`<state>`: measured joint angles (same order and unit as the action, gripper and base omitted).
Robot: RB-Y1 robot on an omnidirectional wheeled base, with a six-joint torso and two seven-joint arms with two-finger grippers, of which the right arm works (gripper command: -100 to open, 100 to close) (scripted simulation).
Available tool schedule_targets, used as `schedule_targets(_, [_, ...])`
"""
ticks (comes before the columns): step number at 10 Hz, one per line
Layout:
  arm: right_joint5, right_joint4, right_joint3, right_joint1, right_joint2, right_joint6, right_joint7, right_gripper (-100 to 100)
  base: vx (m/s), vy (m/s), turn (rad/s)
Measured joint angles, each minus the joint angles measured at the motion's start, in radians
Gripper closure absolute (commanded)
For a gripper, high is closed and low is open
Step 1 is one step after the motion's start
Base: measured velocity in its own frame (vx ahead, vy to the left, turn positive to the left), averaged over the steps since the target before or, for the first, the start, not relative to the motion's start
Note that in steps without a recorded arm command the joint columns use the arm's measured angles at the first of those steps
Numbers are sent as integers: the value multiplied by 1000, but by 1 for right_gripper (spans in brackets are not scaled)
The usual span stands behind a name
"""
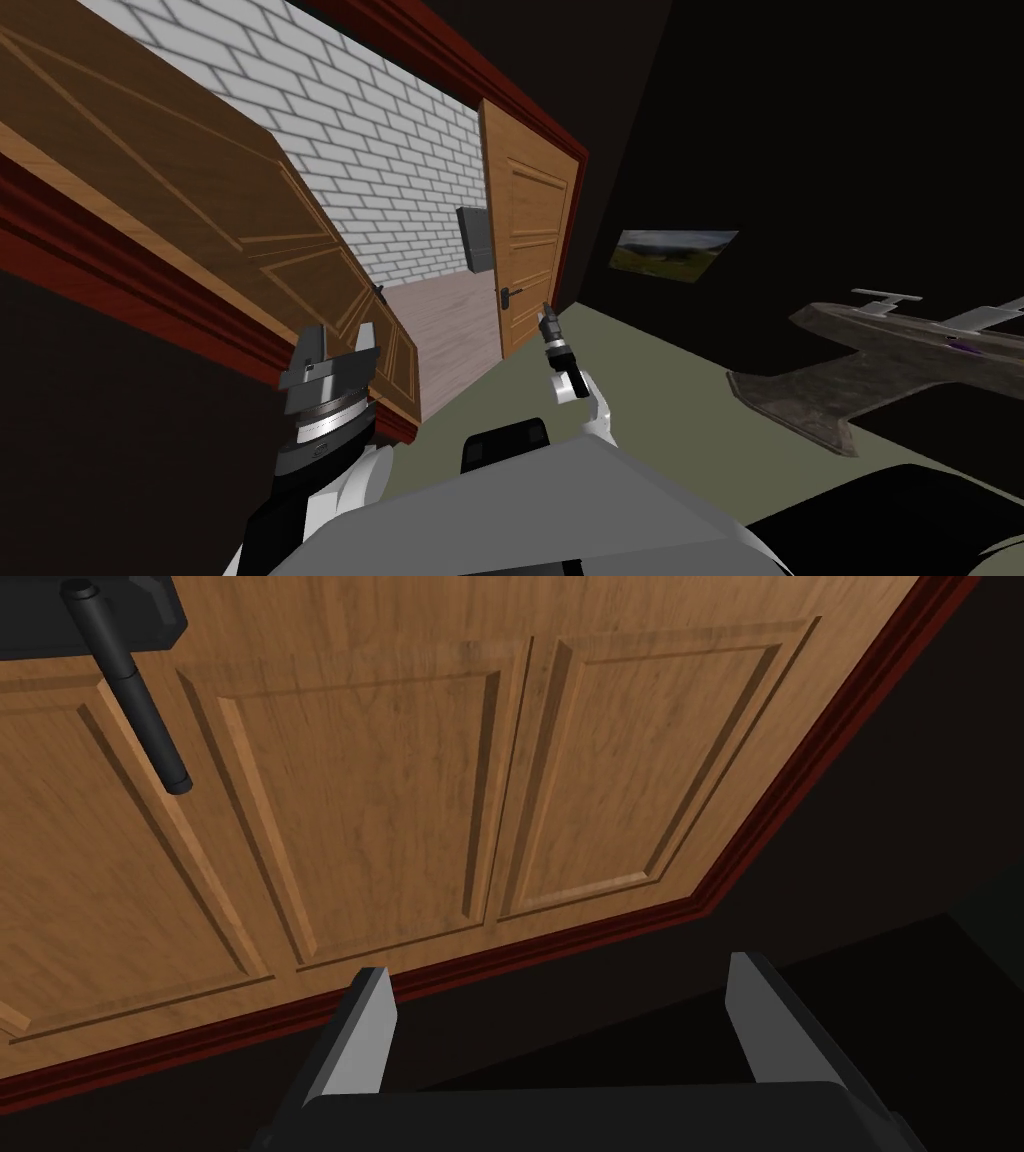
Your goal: Push the door open
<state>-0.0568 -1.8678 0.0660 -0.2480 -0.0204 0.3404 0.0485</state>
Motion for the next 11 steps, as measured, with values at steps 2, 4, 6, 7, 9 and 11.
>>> schedule_targets(2, [4,43,3,23,-8,-3,3,-100,51,-87,61])
schedule_targets(4, [5,101,16,56,-7,-4,0,-100,65,-88,71])
schedule_targets(6, [5,138,25,76,-5,-10,-2,-100,39,-54,45])
schedule_targets(7, [6,154,26,84,-7,-8,-2,-100,38,-60,46])
schedule_targets(9, [6,215,34,121,-3,-8,-5,-100,59,-98,104])
schedule_targets(11, [9,259,42,147,-5,-11,-4,-100,56,-73,34])
